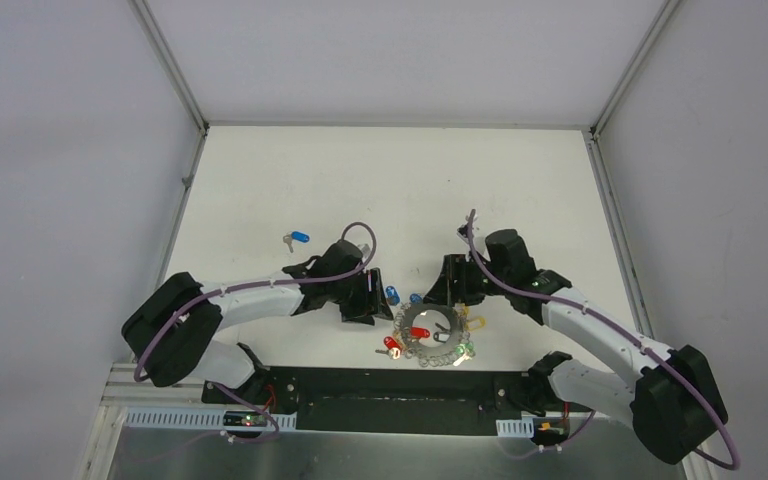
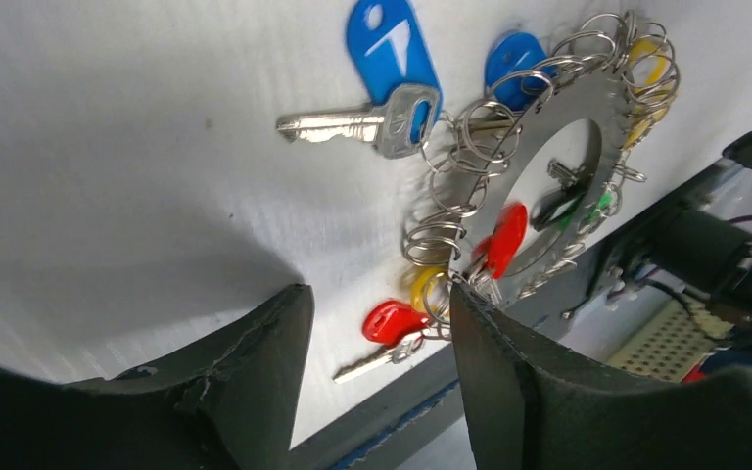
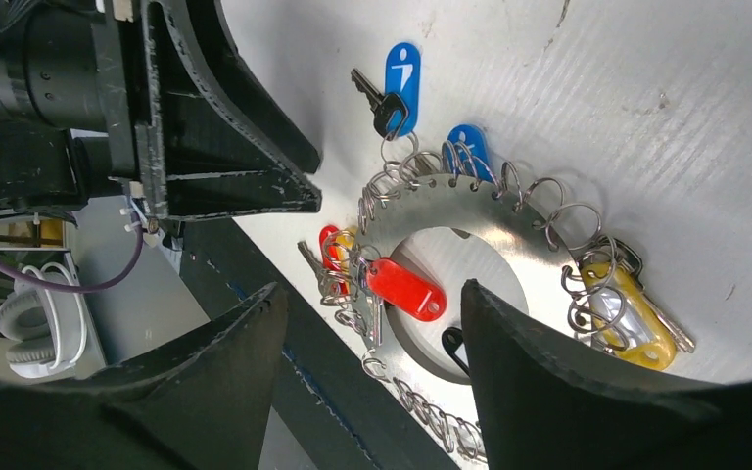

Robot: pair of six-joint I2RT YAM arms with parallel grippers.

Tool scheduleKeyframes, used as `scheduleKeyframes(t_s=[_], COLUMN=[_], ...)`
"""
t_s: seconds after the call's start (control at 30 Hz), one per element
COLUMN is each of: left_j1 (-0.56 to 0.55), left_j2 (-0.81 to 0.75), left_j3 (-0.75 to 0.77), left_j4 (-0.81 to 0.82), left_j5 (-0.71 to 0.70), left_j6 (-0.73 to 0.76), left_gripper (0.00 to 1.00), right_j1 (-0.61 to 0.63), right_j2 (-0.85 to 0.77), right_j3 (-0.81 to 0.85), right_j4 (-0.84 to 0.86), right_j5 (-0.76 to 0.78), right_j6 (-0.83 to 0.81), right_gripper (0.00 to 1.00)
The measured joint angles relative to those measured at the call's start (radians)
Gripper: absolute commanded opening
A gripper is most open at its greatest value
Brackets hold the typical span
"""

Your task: Put the keys on the keyring

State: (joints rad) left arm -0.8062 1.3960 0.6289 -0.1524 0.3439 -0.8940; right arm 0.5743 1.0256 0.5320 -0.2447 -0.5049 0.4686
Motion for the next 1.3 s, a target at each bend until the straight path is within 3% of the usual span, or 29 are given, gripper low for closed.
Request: scheduleKeyframes(t_s=[0.27, 0.5, 1.17, 1.3], left_j1=[0.009, 0.009, 0.009, 0.009], left_j2=[-0.171, -0.251, -0.075, -0.038], left_j3=[-0.204, -0.245, -0.180, -0.163], left_j4=[0.183, 0.232, 0.311, 0.312], left_j5=[-0.005, -0.030, 0.004, 0.023], left_j6=[-0.113, -0.143, -0.138, -0.139], left_gripper=[0.55, 0.50, 0.43, 0.41], right_j1=[0.018, 0.018, -0.005, -0.029], right_j2=[0.070, 0.129, 0.285, 0.301], right_j3=[0.043, 0.081, 0.205, 0.204], right_j4=[-0.054, -0.132, -0.282, -0.302], right_j5=[0.003, 0.080, 0.143, 0.161], right_j6=[-0.018, -0.018, -0.087, -0.087], right_gripper=[0.62, 0.62, 0.56, 0.43])
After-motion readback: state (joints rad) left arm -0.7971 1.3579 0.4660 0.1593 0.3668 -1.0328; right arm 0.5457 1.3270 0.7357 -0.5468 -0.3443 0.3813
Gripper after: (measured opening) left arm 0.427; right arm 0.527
